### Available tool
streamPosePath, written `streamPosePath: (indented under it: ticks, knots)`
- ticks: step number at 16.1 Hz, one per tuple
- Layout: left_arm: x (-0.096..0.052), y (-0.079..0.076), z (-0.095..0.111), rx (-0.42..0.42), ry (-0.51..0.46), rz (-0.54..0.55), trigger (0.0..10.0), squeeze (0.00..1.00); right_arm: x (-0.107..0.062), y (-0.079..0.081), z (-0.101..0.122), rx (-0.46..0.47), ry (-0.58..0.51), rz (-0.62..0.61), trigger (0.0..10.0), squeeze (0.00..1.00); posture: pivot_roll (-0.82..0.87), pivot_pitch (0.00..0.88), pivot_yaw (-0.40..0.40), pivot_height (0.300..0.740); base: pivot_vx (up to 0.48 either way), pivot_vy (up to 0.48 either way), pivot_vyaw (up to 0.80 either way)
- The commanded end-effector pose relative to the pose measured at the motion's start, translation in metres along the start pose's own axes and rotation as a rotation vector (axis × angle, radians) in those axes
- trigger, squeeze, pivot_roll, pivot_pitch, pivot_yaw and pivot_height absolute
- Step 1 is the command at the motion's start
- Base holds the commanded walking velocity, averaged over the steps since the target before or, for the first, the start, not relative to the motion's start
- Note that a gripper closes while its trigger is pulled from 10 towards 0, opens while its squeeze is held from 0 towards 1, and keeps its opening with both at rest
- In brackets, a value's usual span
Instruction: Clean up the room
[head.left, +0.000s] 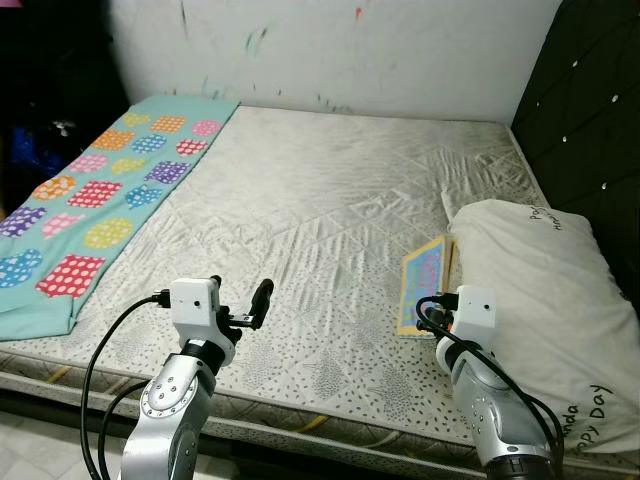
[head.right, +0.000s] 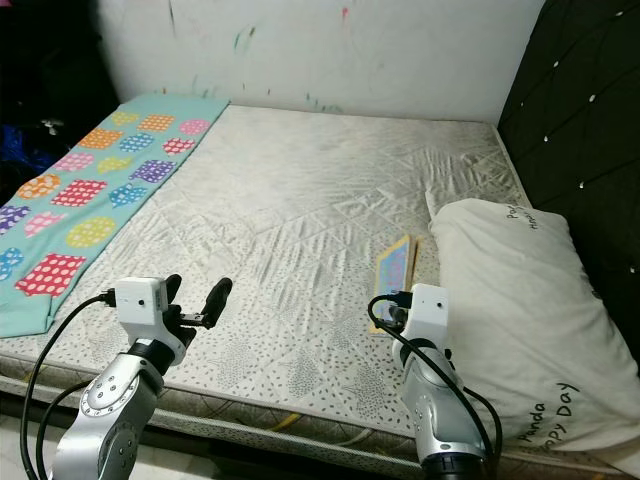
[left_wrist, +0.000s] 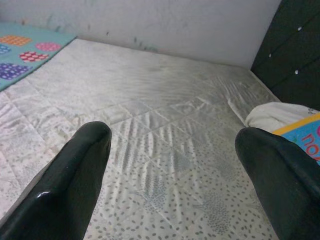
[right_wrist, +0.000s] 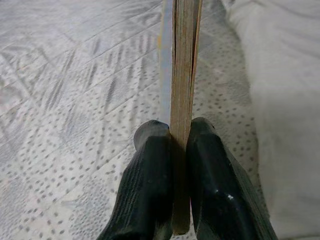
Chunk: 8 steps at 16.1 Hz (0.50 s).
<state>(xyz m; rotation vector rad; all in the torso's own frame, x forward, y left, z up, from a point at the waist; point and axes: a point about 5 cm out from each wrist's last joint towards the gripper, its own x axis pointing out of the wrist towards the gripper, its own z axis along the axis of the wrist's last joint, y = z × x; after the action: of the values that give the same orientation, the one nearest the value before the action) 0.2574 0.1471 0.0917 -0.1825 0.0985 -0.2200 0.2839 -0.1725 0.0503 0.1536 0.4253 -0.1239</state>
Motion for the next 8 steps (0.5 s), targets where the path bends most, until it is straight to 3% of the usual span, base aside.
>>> streamPosePath:
  ticks: [1, 8]
  knots:
    - [0.001, 0.0006, 0.0005, 0.012, 0.007, 0.004, 10.0, 0.0, 0.0031, -0.0047, 0.0168, 0.02, -0.07, -0.04, 10.0, 0.0, -0.11, 0.0, 0.006, 0.74, 0.0, 0.0, 0.0]
    - [0.0, 0.0017, 0.0, 0.019, 0.015, 0.013, 10.0, 0.0, 0.0046, -0.0092, 0.0195, 0.027, -0.083, -0.079, 10.0, 0.0, -0.11, 0.0, 0.006, 0.74, 0.0, 0.0, -0.8]
